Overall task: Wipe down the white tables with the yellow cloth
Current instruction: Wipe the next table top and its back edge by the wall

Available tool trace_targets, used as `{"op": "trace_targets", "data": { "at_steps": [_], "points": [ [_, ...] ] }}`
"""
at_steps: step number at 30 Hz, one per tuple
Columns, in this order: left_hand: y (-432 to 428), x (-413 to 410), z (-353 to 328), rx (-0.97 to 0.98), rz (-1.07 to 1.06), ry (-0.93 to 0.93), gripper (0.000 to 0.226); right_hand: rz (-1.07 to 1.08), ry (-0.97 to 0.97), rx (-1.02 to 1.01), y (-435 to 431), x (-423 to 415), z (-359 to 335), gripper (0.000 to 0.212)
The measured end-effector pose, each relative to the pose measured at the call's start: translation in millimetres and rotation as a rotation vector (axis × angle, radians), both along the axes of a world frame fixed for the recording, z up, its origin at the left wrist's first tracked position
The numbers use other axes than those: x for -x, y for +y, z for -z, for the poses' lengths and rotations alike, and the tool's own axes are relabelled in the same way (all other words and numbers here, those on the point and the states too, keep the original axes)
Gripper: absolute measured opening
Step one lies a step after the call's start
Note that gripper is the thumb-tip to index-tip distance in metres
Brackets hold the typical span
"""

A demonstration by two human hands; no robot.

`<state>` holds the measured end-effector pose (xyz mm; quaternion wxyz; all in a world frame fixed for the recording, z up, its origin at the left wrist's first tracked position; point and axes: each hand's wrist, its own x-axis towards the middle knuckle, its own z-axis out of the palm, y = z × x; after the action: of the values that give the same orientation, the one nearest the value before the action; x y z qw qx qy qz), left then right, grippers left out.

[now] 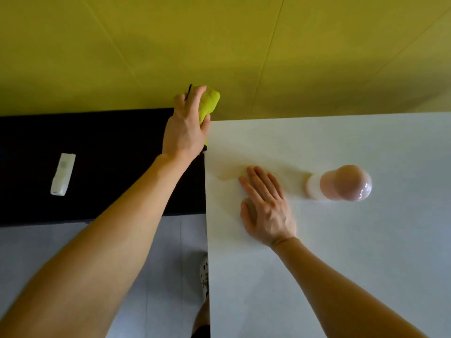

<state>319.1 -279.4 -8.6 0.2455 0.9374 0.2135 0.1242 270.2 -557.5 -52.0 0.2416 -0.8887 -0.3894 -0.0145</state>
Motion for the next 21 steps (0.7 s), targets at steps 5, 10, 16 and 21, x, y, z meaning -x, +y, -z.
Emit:
{"op": "trace_targets", "data": {
  "at_steps": [5,10,16,21],
  "points": [
    [-20.2,-34.6,-37.2,-0.139,0.381,-0.036,0.066,-0.007,0.036,0.006,1.5,-0.1,-5.8,0.055],
    [-56.8,-9.2,-10.1,-0.157,0.419,0.280,0.068,-0.056,0.210,0.202,2.9,1.5,-40.0,0.060],
    [-105.6,66.3,18.6,-0.137,-0.274,-0.083,0.034,-0.085,0.378,0.215,7.2,-64.1,-183.1,0.021],
    [-145.7,72.6,52.0,-0.083,-0.319,0.025,0.064,-0.148,0.150,0.513,83.6,-159.3,-162.0,0.020]
  ]
}}
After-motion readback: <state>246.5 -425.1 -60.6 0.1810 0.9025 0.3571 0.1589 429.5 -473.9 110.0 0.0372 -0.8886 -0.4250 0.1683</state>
